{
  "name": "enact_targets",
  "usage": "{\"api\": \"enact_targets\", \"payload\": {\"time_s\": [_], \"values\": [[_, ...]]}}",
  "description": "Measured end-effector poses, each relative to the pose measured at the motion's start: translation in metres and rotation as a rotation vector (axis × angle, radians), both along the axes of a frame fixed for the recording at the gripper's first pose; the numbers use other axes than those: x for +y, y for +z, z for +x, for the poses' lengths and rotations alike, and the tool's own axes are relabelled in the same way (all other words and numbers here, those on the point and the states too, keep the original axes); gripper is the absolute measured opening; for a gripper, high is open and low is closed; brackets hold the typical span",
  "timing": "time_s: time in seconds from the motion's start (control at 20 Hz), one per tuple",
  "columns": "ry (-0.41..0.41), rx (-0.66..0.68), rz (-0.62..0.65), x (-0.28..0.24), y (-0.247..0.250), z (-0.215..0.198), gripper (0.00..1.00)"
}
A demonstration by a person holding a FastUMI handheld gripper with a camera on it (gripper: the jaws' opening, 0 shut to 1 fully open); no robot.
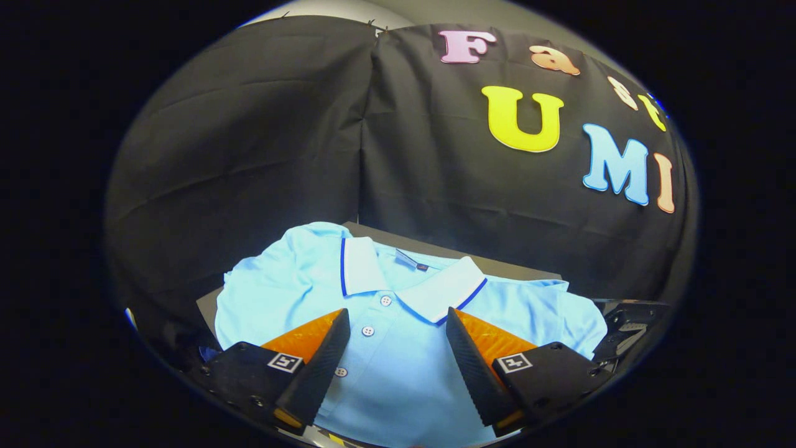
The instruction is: Put the clothes into the washing machine and then close the washing machine lid.
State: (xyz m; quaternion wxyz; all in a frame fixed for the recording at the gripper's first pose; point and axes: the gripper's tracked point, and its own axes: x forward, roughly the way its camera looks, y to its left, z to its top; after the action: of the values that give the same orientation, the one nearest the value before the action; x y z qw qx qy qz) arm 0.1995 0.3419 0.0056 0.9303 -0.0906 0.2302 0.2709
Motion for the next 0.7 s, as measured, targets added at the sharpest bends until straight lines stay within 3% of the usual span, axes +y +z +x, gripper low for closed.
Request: {"api": "enact_targets", "payload": {"time_s": [0.35,0.5,0.6,0.7], "values": [[-0.001,0.117,0.016,0.0,-0.008,0.004,0.94],[-0.011,0.123,0.03,-0.002,-0.009,0.008,0.69],[-0.021,0.133,0.063,-0.002,-0.01,0.011,0.29],[0.0,0.127,0.037,0.001,-0.01,0.012,0.3]]}}
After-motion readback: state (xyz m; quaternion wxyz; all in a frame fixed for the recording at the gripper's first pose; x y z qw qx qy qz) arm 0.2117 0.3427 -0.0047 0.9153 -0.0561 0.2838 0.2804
